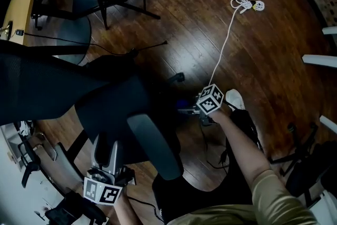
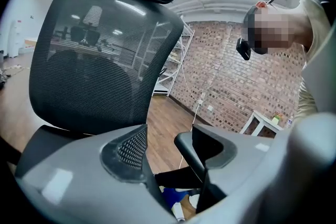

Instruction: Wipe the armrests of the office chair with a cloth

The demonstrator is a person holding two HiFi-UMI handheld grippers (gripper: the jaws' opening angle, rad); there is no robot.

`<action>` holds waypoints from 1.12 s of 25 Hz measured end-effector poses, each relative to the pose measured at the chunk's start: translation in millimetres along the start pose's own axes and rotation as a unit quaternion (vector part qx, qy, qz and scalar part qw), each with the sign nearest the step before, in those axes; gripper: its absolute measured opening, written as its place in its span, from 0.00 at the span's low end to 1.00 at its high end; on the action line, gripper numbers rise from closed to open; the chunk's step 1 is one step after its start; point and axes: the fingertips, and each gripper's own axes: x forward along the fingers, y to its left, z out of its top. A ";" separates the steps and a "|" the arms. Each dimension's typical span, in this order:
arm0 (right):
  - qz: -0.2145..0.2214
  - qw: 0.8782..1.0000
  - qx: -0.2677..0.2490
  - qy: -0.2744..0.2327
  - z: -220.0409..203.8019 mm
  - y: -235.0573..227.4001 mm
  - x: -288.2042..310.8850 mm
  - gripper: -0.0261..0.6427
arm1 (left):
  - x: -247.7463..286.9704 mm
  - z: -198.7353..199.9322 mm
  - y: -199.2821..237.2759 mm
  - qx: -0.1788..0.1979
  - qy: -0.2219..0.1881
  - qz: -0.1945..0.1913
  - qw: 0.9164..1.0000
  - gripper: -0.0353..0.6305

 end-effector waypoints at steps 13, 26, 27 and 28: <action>-0.034 0.999 -0.032 0.003 112.8 7.1 49.7 0.07 | -22.5 15.5 24.4 -0.041 -0.029 0.021 0.999 0.44; 0.211 0.976 0.057 -0.011 119.5 141.7 23.4 0.06 | -29.3 25.1 20.8 -0.056 -0.034 -0.010 0.998 0.44; 0.218 0.974 0.054 -0.010 118.2 147.6 20.7 0.06 | -30.2 24.8 20.0 -0.057 -0.033 -0.012 0.998 0.44; 0.226 0.973 0.051 -0.009 116.8 153.2 17.9 0.06 | -31.5 24.9 19.4 -0.059 -0.033 -0.013 0.998 0.44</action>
